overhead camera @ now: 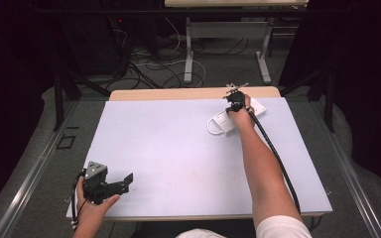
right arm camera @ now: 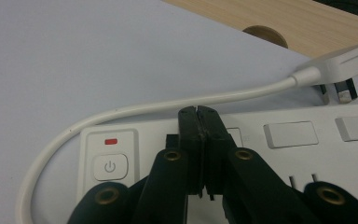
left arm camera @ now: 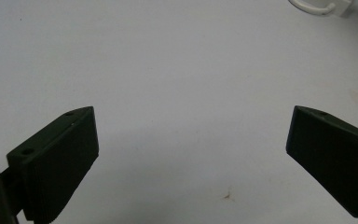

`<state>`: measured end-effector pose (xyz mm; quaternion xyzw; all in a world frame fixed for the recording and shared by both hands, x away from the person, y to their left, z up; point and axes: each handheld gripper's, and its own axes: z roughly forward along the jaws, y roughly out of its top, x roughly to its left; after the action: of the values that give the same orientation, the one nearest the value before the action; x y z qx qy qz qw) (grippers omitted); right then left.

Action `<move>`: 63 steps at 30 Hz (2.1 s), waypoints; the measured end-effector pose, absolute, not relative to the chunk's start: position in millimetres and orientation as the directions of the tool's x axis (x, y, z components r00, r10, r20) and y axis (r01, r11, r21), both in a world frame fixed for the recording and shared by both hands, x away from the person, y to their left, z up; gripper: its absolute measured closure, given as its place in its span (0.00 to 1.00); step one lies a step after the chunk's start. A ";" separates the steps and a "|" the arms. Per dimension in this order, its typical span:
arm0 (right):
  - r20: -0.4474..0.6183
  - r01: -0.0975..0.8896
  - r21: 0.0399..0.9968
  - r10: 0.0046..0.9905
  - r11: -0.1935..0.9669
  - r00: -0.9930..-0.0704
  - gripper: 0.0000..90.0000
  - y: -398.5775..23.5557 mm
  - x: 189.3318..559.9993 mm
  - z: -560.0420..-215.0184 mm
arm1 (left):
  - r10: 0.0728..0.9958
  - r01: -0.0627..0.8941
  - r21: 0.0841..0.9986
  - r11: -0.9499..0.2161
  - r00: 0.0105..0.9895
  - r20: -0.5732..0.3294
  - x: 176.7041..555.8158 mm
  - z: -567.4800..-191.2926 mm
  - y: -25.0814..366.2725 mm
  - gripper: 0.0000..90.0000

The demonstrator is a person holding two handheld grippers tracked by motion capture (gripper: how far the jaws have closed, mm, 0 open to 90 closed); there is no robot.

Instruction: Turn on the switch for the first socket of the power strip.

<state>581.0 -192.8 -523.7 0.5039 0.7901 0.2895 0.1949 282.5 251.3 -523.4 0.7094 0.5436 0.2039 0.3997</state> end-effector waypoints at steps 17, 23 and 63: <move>-0.031 0.684 0.650 0.911 0.330 -0.411 1.00 -189.8 579.6 -525.8 | 0.934 0.609 0.788 -0.091 0.326 -0.144 282.4 -523.6 251.3 0.02; -0.023 0.680 0.655 0.909 0.329 -0.417 0.99 -191.2 578.9 -523.0 | 0.935 0.611 0.786 -0.094 0.325 -0.141 283.0 -523.9 250.2 0.02; 0.028 0.691 0.639 0.888 0.337 -0.459 0.54 -185.7 550.0 -493.9 | 0.930 0.612 0.782 -0.122 0.346 -0.126 287.2 -525.4 244.4 0.02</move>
<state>550.0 -185.7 -493.9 0.4929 0.8009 0.2972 0.1654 287.2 244.4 -525.4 0.7208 0.5347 0.2032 0.3915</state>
